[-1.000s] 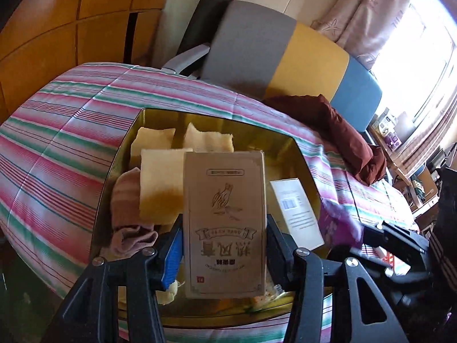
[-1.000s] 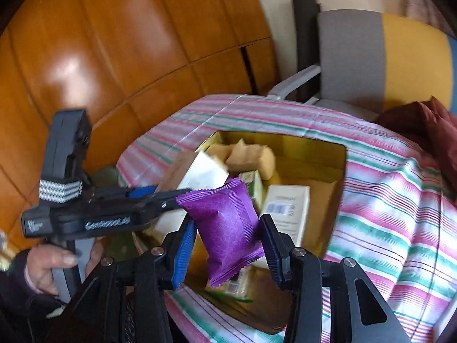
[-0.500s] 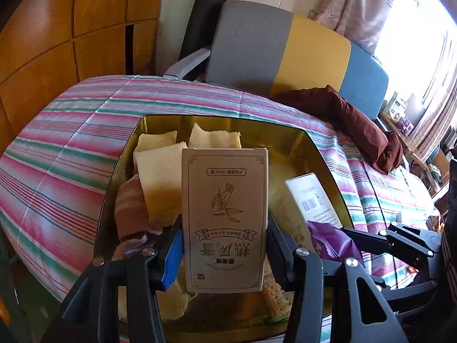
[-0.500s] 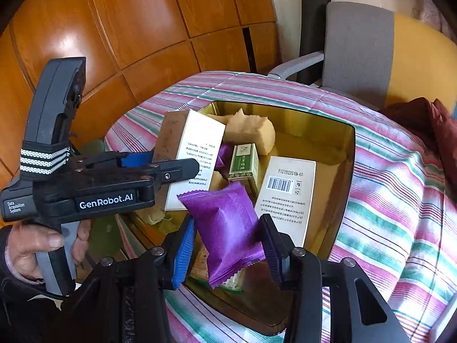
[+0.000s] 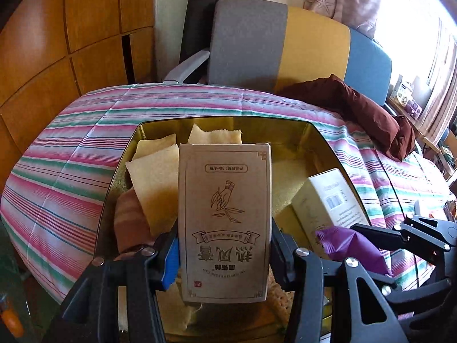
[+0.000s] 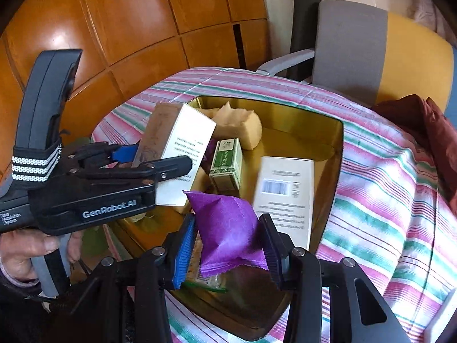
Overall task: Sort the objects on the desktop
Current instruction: 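Carry tea box and purple sachet over the gold tray and open both tools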
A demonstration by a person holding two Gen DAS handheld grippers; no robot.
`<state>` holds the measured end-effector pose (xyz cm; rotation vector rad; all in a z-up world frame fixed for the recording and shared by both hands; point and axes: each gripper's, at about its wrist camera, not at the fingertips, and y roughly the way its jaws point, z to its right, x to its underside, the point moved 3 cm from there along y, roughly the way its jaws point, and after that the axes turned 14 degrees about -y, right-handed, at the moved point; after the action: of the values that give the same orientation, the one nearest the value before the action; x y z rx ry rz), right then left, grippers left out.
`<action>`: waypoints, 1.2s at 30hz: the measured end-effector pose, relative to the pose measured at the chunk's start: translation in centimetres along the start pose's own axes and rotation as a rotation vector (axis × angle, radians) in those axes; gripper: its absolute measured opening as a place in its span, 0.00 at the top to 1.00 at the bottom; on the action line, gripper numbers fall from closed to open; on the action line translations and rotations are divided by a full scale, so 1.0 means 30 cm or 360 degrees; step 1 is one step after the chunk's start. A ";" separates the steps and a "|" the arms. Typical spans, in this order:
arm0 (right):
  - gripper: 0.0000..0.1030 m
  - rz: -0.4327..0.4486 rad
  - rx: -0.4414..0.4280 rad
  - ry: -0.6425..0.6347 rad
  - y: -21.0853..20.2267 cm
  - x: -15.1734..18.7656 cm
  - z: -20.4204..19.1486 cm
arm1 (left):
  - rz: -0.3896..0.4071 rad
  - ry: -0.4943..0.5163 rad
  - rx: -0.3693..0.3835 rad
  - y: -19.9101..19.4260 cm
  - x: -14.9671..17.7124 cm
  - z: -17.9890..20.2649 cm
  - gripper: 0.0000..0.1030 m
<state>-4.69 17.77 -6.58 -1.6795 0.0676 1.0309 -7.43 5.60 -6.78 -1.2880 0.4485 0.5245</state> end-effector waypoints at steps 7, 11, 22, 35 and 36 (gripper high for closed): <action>0.55 0.0002 -0.0038 0.0024 0.007 0.002 -0.002 | -0.0043 -0.0010 -0.0015 0.029 0.002 -0.002 0.49; 0.55 0.0006 -0.0044 0.0047 0.006 0.005 0.006 | -0.0075 -0.0017 -0.0014 0.043 0.008 0.000 0.45; 0.54 0.0037 -0.0071 0.0087 -0.021 0.003 0.013 | -0.0038 -0.0044 -0.0016 0.018 0.001 -0.003 0.41; 0.54 0.0097 0.0005 0.0200 -0.086 -0.007 0.088 | 0.0095 -0.0035 -0.0007 -0.084 -0.024 0.003 0.41; 0.54 0.0101 0.0011 0.0212 -0.091 -0.006 0.097 | 0.0103 -0.0029 -0.0001 -0.091 -0.027 0.008 0.41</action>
<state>-5.09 21.10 -4.43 -1.7478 0.2125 0.9632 -6.45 5.21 -4.14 -1.2716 0.4758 0.5905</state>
